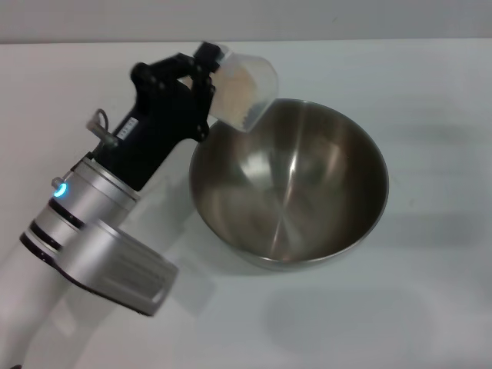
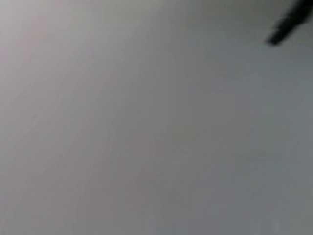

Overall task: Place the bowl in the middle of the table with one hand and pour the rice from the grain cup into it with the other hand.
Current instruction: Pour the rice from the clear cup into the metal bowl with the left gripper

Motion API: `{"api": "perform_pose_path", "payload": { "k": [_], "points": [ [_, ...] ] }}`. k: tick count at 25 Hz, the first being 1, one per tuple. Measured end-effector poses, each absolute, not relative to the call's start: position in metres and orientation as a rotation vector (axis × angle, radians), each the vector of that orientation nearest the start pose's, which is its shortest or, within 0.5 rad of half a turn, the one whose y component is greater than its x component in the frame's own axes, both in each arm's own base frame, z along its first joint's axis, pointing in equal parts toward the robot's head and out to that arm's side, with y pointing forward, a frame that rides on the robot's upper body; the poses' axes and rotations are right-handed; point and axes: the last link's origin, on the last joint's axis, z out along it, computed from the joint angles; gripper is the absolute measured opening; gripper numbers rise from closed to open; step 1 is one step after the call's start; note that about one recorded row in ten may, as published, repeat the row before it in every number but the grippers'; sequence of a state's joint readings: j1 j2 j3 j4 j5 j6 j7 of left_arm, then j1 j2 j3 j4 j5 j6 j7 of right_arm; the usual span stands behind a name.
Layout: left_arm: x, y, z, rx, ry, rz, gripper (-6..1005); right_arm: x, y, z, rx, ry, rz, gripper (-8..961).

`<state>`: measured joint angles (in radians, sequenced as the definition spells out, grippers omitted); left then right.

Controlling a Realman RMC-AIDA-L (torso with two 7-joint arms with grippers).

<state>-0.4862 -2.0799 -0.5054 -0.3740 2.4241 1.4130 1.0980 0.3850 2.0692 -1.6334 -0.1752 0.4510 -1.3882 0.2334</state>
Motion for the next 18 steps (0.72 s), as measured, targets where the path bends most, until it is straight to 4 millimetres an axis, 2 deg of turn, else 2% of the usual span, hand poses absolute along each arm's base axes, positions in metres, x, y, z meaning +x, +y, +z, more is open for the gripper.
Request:
{"api": "perform_pose_path", "payload": {
  "k": [1,2,5,6,9,11,13,15,18],
  "points": [
    [-0.204,0.302,-0.072,-1.573,0.923,-0.346,47,0.338,0.321,0.063,-1.228,0.429,0.88,492],
    [-0.203,0.298,-0.08,-1.528,1.086,-0.258,48,0.338,0.321,0.063,-1.227,0.429,0.88,492],
    [-0.203,0.297,-0.082,-1.511,1.134,-0.226,50,0.339,0.321,0.063,-1.224,0.429,0.88,492],
    [-0.203,0.295,-0.086,-1.479,1.211,-0.172,51,0.339,0.321,0.063,-1.222,0.43,0.879,492],
    [-0.203,0.295,-0.086,-1.479,1.211,-0.172,53,0.339,0.321,0.064,-1.218,0.43,0.879,492],
    [-0.203,0.294,-0.09,-1.452,1.276,-0.123,55,0.339,0.321,0.064,-1.218,0.43,0.879,492],
    [-0.204,0.293,-0.096,-1.363,1.42,0.001,56,0.339,0.321,0.064,-1.218,0.429,0.877,492],
    [-0.204,0.293,-0.096,-1.363,1.42,0.001,58,0.339,0.321,0.064,-1.218,0.429,0.877,492],
    [-0.204,0.292,-0.099,-1.271,1.529,0.087,60,0.339,0.321,0.064,-1.217,0.429,0.876,492]
  ]
}}
